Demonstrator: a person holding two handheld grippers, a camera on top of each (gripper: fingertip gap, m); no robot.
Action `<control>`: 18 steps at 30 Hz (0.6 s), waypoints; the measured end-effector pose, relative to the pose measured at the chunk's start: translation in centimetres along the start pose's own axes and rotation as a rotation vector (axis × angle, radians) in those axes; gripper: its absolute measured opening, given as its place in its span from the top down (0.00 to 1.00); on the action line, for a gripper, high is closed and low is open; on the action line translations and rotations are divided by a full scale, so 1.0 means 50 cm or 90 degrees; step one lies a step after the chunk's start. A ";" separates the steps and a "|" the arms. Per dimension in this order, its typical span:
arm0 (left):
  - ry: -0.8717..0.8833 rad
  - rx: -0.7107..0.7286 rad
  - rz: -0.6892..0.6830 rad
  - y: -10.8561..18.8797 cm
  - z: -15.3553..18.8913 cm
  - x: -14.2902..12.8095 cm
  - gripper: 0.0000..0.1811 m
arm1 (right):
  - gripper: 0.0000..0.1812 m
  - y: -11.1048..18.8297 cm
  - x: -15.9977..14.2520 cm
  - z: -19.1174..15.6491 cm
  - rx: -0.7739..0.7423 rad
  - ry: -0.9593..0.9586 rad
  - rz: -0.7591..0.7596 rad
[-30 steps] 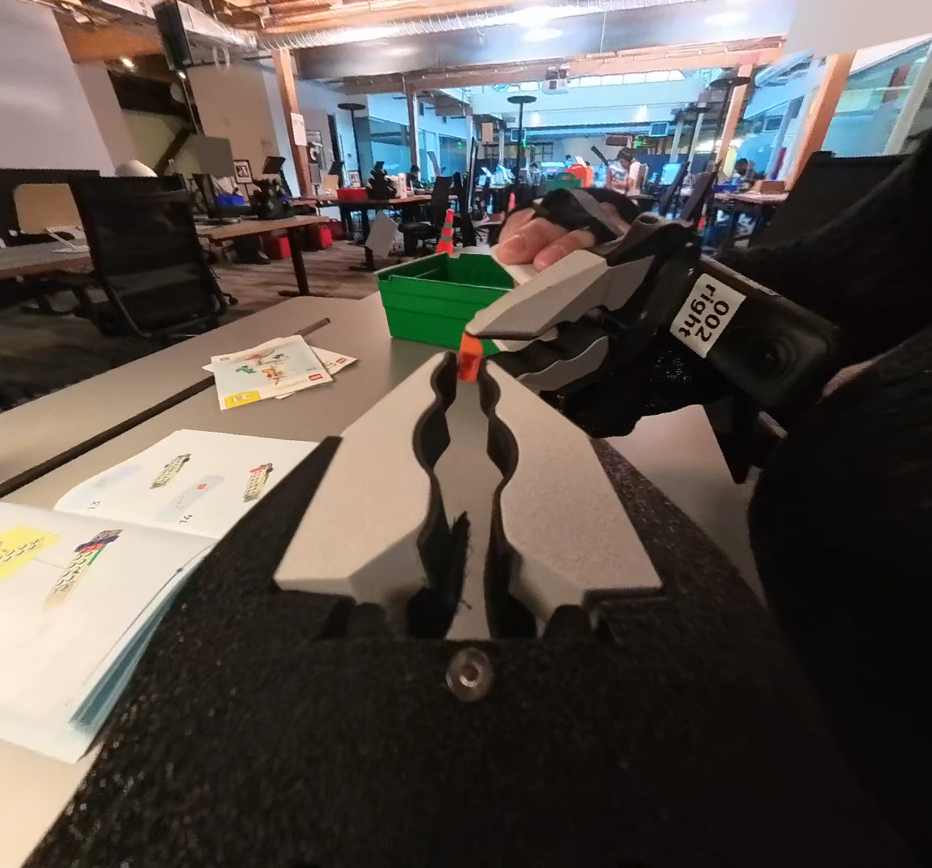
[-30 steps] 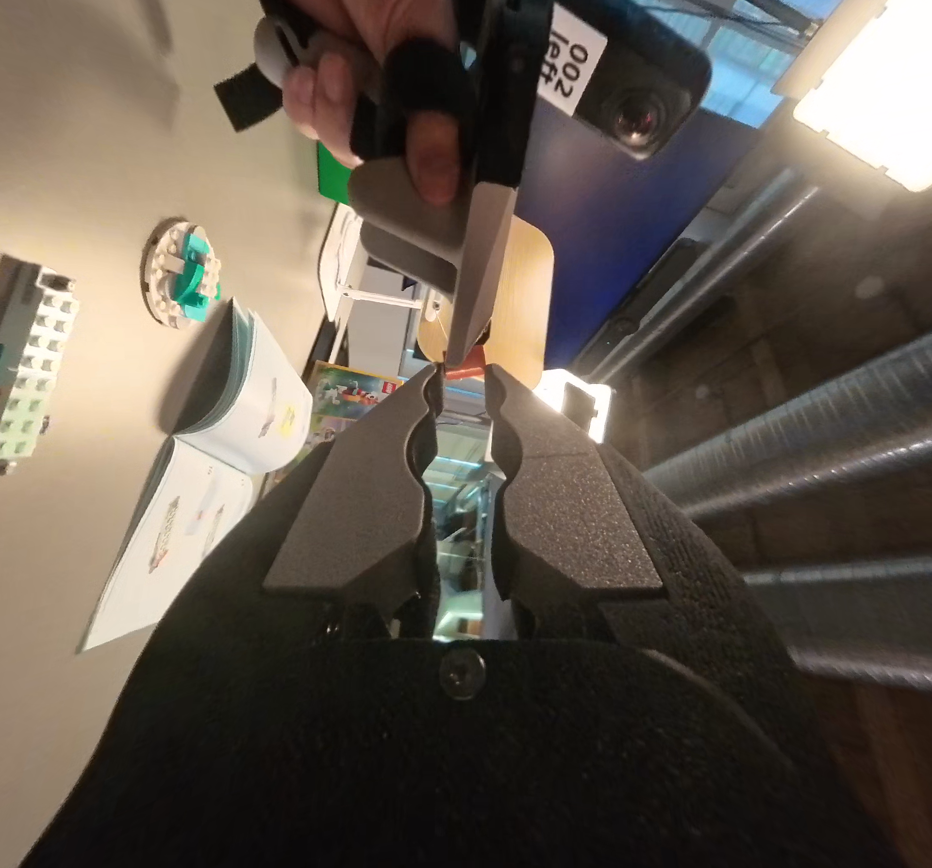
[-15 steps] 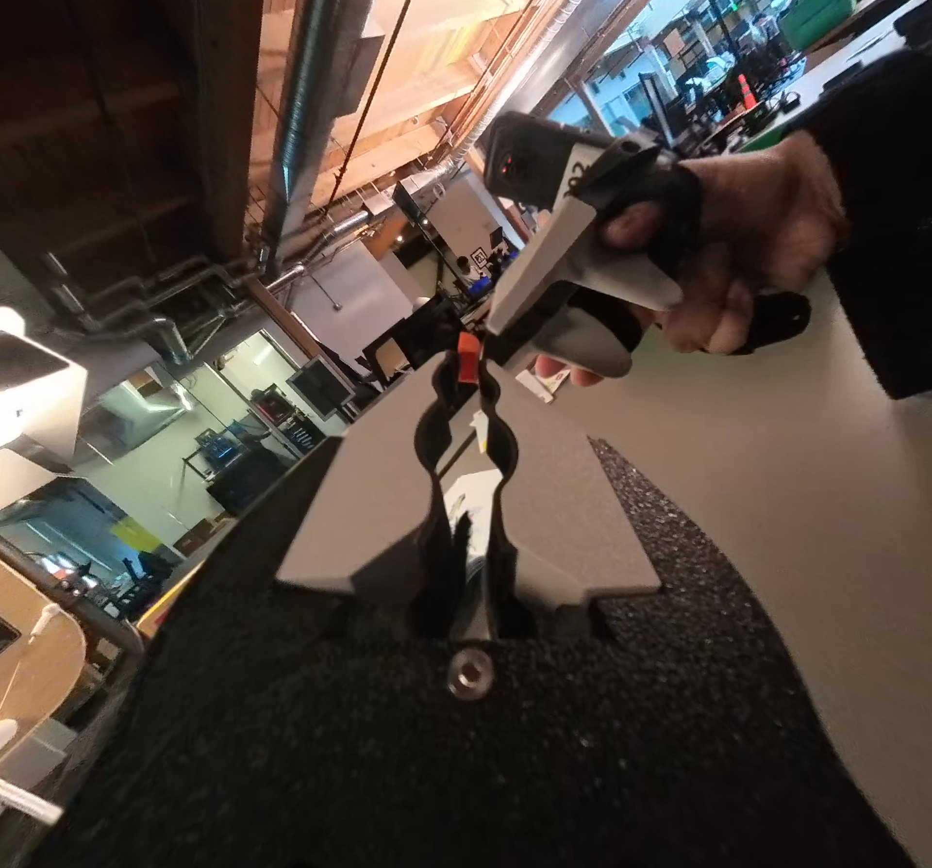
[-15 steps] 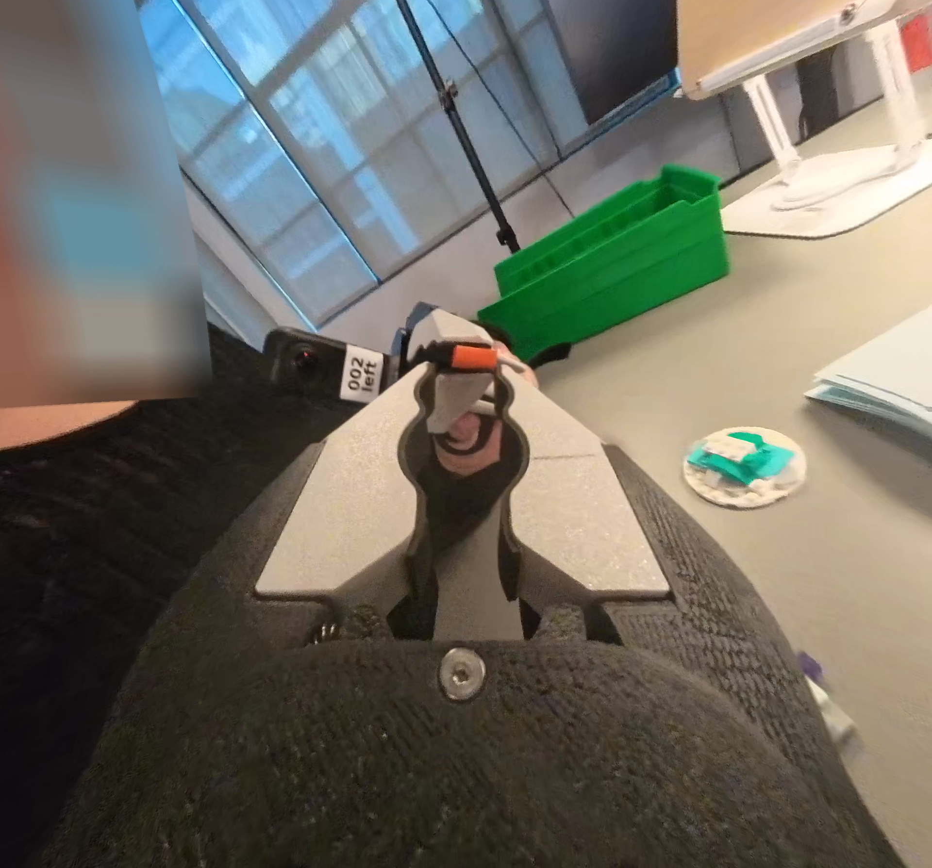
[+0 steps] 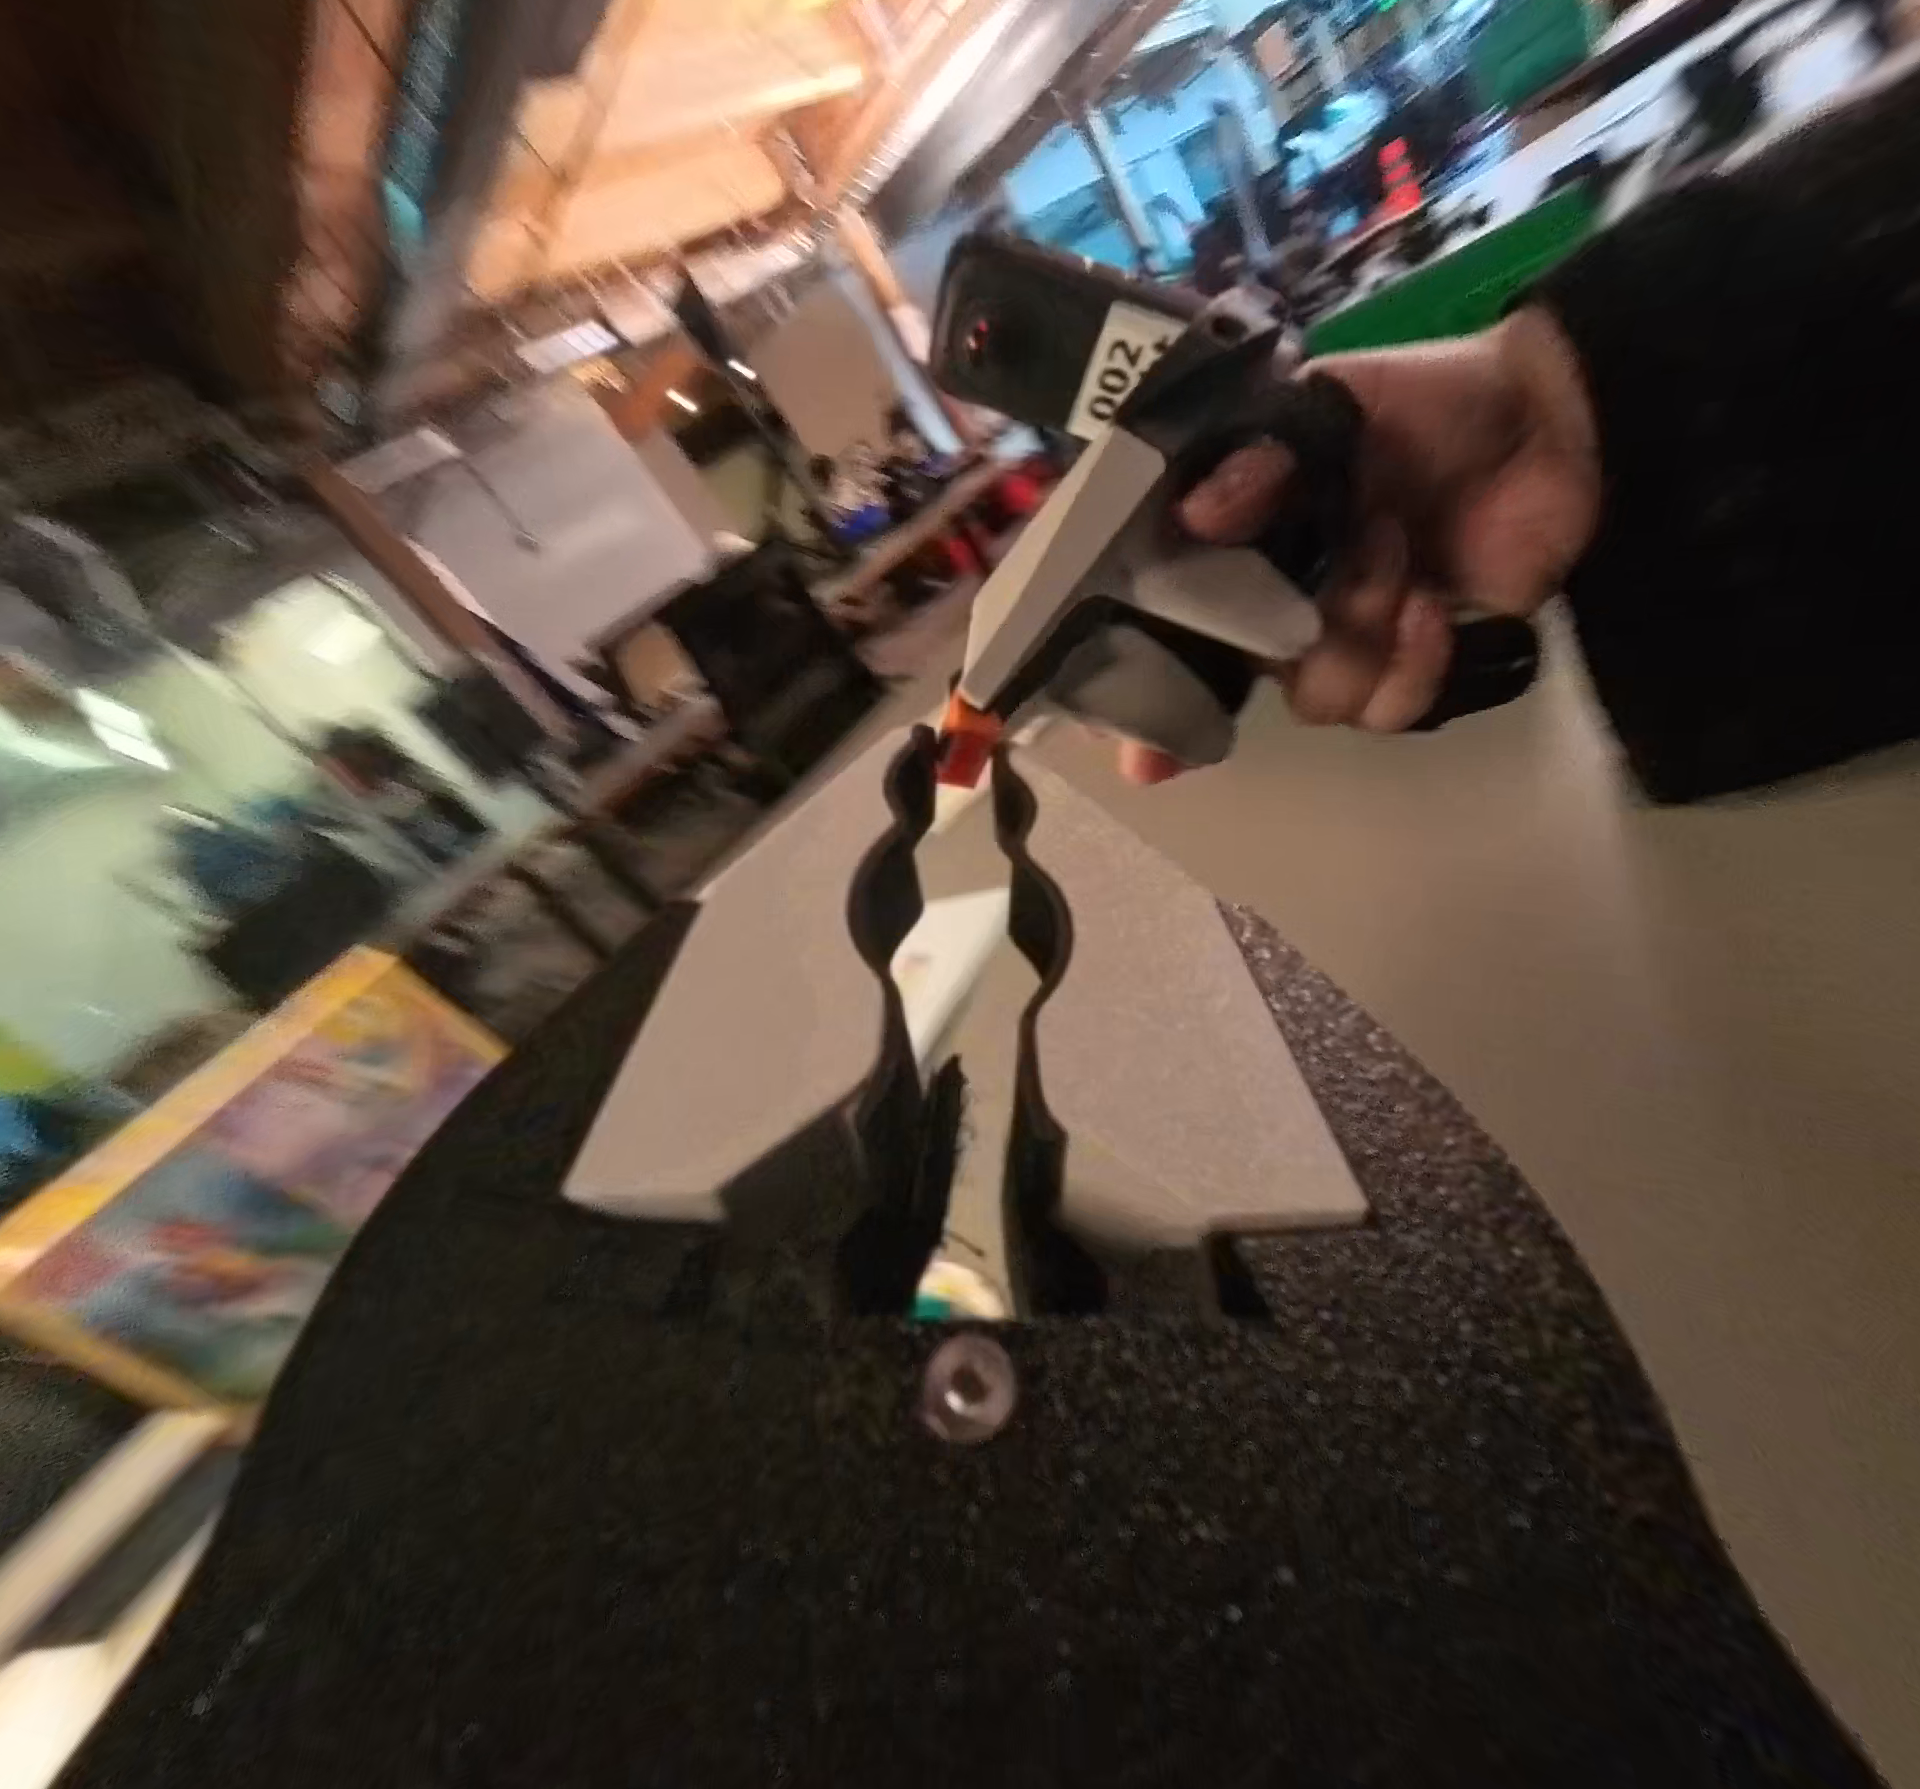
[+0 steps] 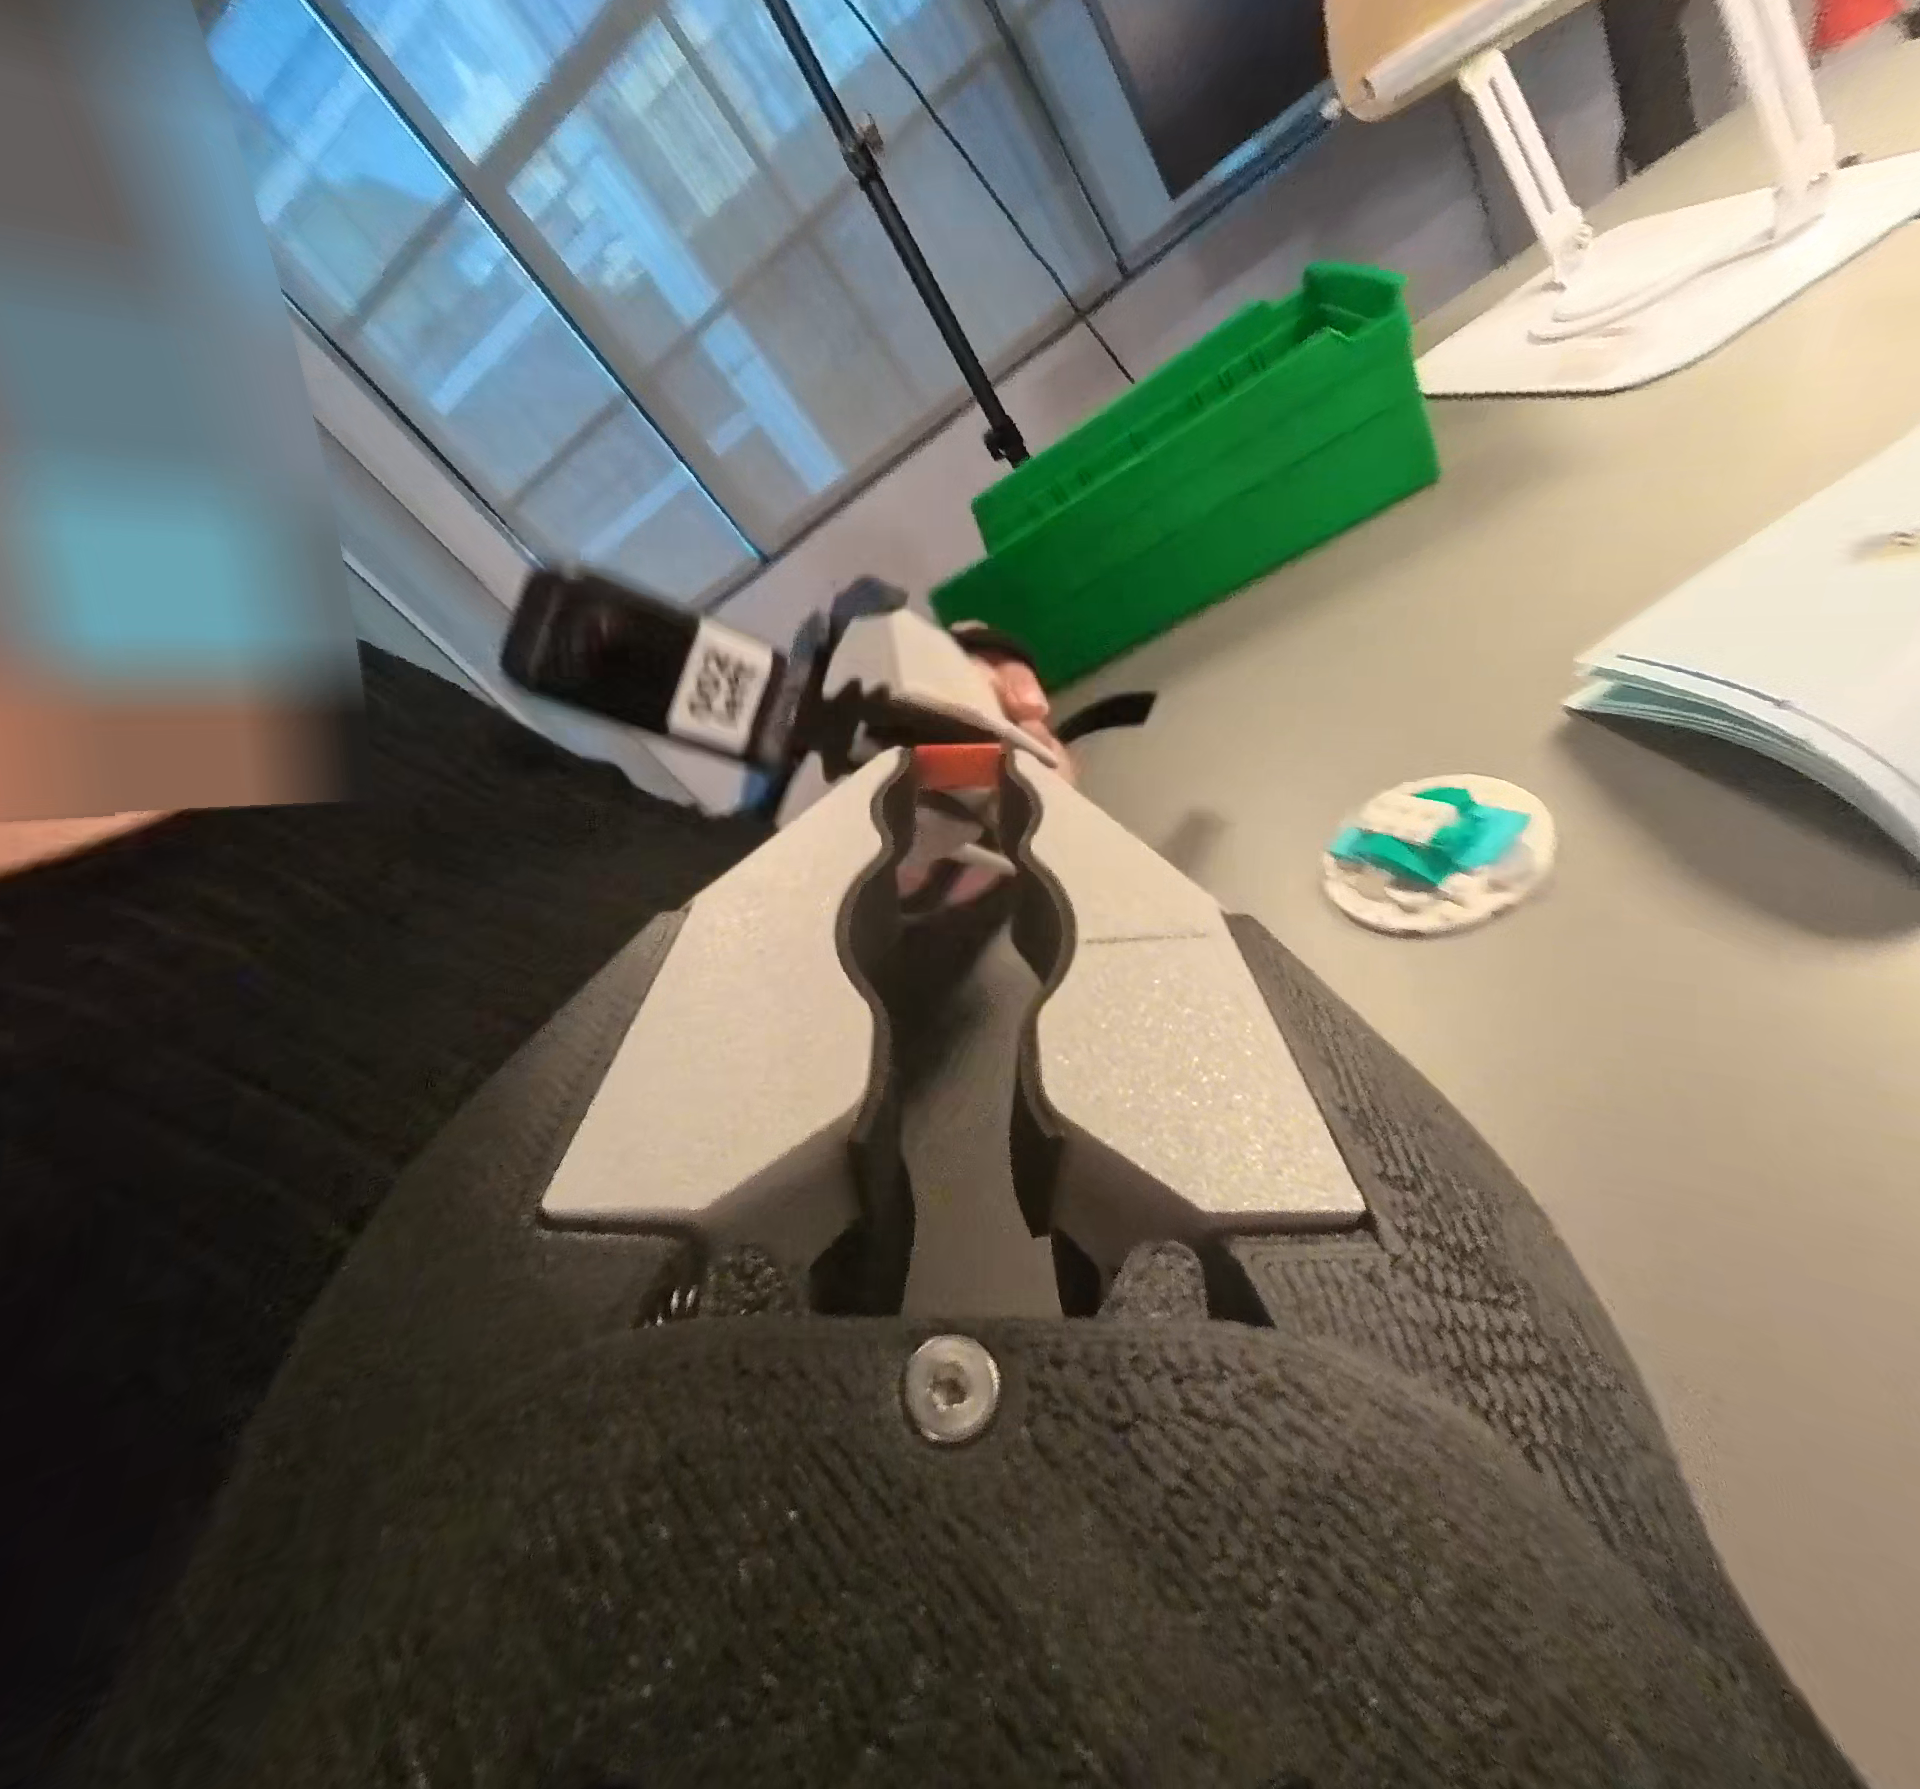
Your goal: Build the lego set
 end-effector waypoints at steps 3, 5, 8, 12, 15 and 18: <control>0.212 -0.120 -0.114 -0.014 0.013 -0.073 0.70 | 0.93 0.037 -0.033 0.056 -0.086 0.120 -0.103; 0.281 -0.175 -0.227 -0.017 0.026 -0.135 0.68 | 0.92 0.071 -0.070 0.106 -0.168 0.265 -0.247; 0.309 -0.249 -0.371 -0.019 0.061 -0.206 0.69 | 0.93 0.091 -0.103 0.139 -0.172 0.372 -0.373; 0.309 -0.301 -0.434 -0.025 0.096 -0.233 0.73 | 0.92 0.097 -0.132 0.159 -0.121 0.445 -0.462; 0.287 -0.304 -0.442 -0.027 0.098 -0.236 0.80 | 0.92 0.094 -0.142 0.161 -0.076 0.490 -0.478; 0.304 -0.329 -0.447 -0.027 0.100 -0.236 0.86 | 0.92 0.090 -0.143 0.160 -0.050 0.508 -0.490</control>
Point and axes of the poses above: each gripper's, where its closed fingertips meet, y back along the fingers, x out of its top, z = x × y across the jaws, the point moved 3 cm from there along y, back along the fingers, and after that the axes turned 5 degrees about y, right-handed, at the moved point
